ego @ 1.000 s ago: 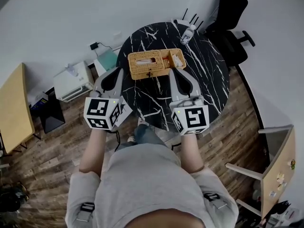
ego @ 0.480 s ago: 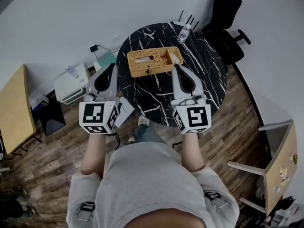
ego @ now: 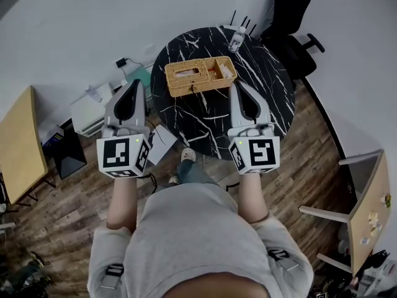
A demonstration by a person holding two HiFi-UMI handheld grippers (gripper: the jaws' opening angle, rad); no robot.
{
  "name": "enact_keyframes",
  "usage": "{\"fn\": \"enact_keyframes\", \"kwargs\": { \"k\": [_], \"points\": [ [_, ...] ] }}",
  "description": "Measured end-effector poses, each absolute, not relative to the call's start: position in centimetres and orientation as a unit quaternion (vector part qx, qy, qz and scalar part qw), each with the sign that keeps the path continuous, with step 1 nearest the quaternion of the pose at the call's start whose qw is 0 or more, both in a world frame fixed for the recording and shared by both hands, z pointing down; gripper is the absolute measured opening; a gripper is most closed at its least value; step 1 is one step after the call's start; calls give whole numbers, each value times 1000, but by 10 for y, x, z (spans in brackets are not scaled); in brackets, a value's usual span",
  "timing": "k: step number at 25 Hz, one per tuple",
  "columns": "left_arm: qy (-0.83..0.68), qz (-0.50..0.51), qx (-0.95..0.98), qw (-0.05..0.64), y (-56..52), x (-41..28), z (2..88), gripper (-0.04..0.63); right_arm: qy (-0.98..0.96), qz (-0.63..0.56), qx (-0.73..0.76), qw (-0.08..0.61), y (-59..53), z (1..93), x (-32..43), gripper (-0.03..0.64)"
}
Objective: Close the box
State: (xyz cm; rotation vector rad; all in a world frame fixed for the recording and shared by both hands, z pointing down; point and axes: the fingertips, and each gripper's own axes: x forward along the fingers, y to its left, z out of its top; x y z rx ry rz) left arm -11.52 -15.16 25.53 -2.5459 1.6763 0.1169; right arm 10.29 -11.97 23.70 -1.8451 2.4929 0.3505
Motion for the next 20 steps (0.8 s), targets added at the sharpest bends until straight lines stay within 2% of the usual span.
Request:
{"fn": "enact_keyframes", "kwargs": {
  "k": [20],
  "points": [
    [551,60,-830,62,-136,-123,240,60,787,126,-604,16,-101,228,104,5]
  ]
}}
